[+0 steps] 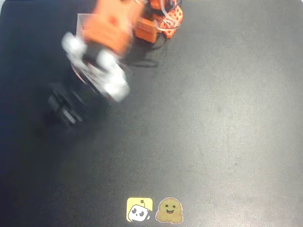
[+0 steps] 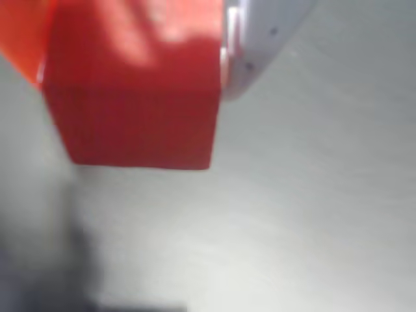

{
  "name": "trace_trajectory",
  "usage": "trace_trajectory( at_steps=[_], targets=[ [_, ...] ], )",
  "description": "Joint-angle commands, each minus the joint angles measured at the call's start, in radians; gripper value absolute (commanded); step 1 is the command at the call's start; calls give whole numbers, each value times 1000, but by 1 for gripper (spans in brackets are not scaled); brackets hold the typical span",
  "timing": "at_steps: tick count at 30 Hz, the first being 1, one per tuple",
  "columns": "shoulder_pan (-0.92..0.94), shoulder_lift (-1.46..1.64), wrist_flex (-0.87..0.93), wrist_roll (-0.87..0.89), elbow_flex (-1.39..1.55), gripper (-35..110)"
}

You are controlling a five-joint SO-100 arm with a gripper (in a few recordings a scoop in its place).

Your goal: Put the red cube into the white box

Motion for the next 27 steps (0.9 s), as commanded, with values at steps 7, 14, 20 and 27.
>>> trace_trajectory(
  at_steps=[7,14,20,27],
  targets=[
    [584,230,57,-316,192,0],
    [749,210,89,-420,167,0],
    [738,281,103,-466,170,2],
    [736,276,114,-502,195,13]
  ],
)
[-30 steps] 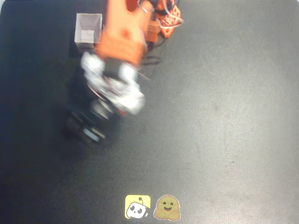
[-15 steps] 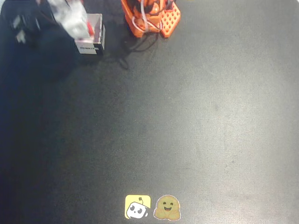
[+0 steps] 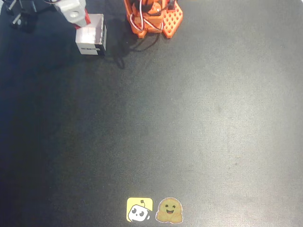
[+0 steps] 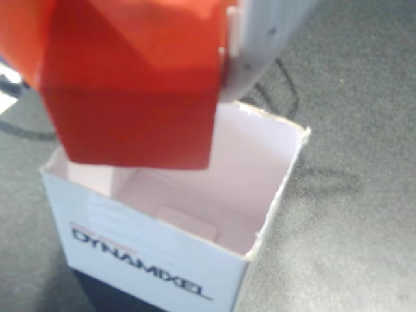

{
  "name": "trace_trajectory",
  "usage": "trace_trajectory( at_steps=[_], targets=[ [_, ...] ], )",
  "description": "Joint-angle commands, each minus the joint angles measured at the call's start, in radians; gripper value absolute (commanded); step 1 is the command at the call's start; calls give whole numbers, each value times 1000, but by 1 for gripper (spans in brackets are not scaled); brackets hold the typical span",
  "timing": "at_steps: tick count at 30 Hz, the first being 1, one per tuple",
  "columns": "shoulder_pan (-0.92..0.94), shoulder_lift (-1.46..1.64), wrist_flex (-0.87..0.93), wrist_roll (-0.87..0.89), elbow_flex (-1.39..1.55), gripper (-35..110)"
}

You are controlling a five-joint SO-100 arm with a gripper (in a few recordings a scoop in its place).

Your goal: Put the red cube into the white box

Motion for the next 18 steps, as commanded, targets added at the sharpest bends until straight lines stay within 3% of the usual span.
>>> trace_trajectory(
  at_steps=[1,13,16,18],
  targets=[
    [2,28,83,-14,6,18],
    [3,37,83,-51,46,30],
    [3,34,83,-58,37,24],
    [-8,37,83,-77,25,10]
  ],
)
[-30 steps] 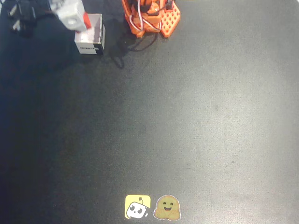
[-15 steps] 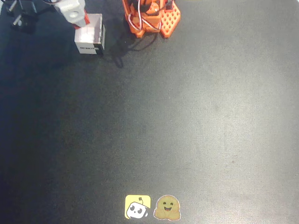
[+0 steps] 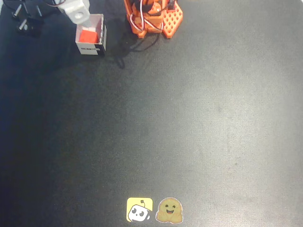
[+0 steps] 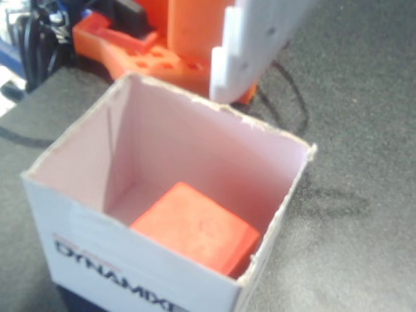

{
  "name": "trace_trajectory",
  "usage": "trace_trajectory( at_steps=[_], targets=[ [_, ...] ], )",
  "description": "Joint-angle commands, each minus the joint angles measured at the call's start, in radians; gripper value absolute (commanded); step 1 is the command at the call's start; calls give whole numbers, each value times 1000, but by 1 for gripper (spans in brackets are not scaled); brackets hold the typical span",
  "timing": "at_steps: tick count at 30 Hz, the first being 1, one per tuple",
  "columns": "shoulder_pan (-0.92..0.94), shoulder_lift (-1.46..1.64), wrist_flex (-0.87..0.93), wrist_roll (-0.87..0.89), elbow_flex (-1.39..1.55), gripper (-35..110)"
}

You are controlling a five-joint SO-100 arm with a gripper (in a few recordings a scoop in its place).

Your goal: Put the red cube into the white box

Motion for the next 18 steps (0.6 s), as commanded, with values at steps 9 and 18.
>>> trace_trajectory(
  at_steps=[9,18],
  targets=[
    [-380,258,-279,-129,127,0],
    [-951,337,-692,-133,328,0]
  ],
)
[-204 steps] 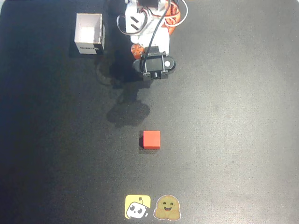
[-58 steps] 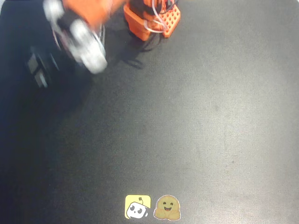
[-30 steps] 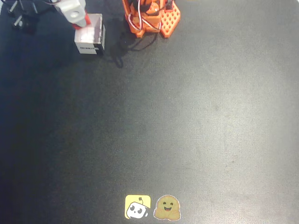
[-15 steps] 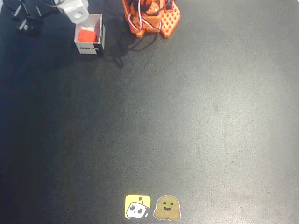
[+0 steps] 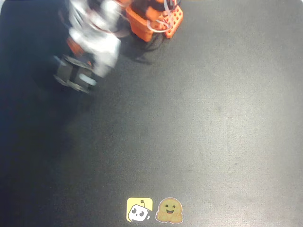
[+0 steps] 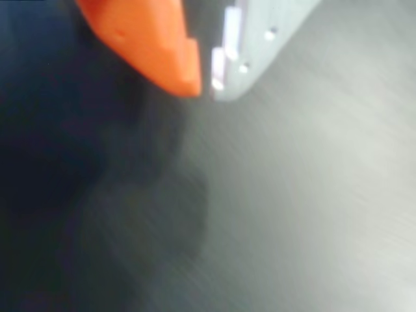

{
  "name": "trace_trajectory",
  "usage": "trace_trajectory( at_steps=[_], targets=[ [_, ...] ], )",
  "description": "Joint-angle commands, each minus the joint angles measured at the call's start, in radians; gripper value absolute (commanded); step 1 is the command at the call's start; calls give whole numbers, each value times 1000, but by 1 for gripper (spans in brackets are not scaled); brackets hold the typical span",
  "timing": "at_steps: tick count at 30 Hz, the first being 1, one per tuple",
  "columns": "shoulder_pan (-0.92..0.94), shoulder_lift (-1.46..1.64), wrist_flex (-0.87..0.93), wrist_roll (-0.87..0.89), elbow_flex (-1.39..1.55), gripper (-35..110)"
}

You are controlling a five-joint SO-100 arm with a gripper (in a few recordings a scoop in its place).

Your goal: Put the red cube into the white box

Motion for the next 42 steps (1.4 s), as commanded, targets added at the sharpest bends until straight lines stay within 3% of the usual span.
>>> trace_trajectory(
  at_steps=[1,6,16,24,33,42],
  targets=[
    [-181,48,-100,6,38,0],
    [-341,230,-195,6,212,0],
    [-446,910,-110,6,591,0],
    [-469,904,-118,112,675,0],
    [-446,910,218,112,675,0],
    [-448,910,218,112,675,0]
  ],
)
